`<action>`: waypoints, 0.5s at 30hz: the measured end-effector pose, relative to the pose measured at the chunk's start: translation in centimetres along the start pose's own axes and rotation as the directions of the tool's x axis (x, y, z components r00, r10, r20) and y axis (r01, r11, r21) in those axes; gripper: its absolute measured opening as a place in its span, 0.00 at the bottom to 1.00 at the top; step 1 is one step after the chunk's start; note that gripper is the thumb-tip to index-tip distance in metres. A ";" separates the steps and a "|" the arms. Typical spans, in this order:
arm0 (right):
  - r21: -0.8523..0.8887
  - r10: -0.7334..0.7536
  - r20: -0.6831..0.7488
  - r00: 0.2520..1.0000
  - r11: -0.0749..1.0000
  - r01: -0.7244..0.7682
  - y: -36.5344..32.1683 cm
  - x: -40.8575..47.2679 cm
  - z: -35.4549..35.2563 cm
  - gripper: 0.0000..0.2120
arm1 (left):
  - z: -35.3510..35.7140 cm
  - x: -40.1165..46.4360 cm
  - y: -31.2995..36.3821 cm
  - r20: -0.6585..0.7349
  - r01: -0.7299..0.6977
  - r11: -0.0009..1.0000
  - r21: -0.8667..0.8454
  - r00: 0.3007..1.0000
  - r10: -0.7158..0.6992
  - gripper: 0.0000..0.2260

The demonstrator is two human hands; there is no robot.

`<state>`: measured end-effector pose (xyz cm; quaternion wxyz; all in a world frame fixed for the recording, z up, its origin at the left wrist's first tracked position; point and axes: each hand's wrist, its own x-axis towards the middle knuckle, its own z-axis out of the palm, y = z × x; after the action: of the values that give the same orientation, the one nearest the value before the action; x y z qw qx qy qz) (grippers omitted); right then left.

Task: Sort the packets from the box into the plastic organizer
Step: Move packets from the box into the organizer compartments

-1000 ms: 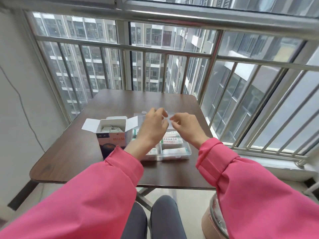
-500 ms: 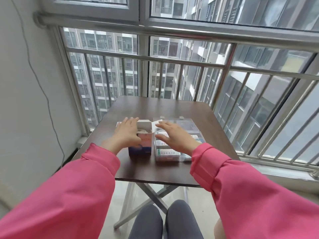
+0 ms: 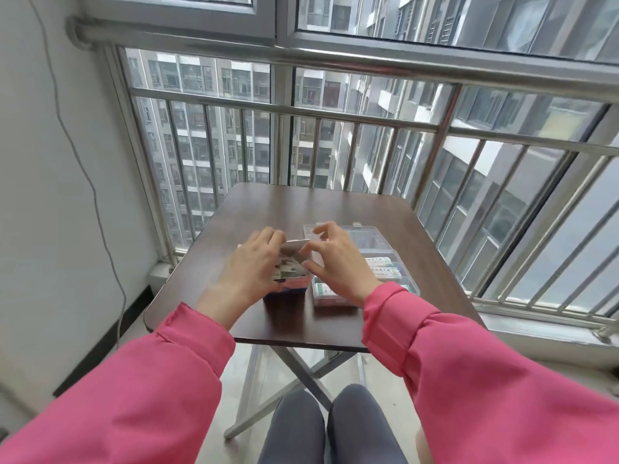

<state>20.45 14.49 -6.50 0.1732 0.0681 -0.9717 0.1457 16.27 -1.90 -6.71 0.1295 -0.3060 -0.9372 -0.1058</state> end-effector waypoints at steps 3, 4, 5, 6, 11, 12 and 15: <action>-0.029 0.042 0.069 0.997 0.999 -0.040 -0.4 -0.1 0.3 0.12 | 0.1 -0.9 -0.2 -0.008 -0.026 0.998 -0.050 1.000 0.025 0.30; -0.018 0.052 0.088 0.995 0.999 -0.051 -0.6 -0.1 0.3 0.13 | 0.1 -1.1 -0.3 -0.002 -0.036 0.997 -0.074 0.999 0.036 0.30; -0.012 0.059 0.099 0.993 0.998 -0.058 -0.7 -0.1 0.3 0.12 | 0.0 -1.2 -0.5 0.014 -0.045 0.994 -0.102 0.999 0.047 0.30; -0.014 0.062 0.107 0.992 0.998 -0.061 -0.9 -0.1 0.3 0.11 | -0.1 -1.2 -0.6 0.034 -0.050 0.991 -0.126 0.998 0.054 0.30; -0.014 0.072 0.135 0.988 0.997 -0.071 -1.5 0.3 0.7 0.08 | -0.5 -0.7 -0.8 0.091 -0.066 0.988 -0.138 0.993 0.079 0.29; 0.002 0.075 0.132 0.988 0.997 -0.076 -1.5 0.4 0.8 0.08 | -0.4 -0.8 -0.9 0.095 -0.061 0.988 -0.138 0.993 0.075 0.30; 0.062 0.070 0.098 0.993 0.995 -0.077 -1.6 0.5 0.7 0.08 | -0.2 -1.4 -1.1 0.081 -0.048 0.989 -0.141 0.995 0.060 0.33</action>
<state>20.01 12.74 -6.57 0.1185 0.0449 -0.9754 0.1806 16.72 -3.54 -7.07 0.0708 -0.3438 -0.9236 -0.1540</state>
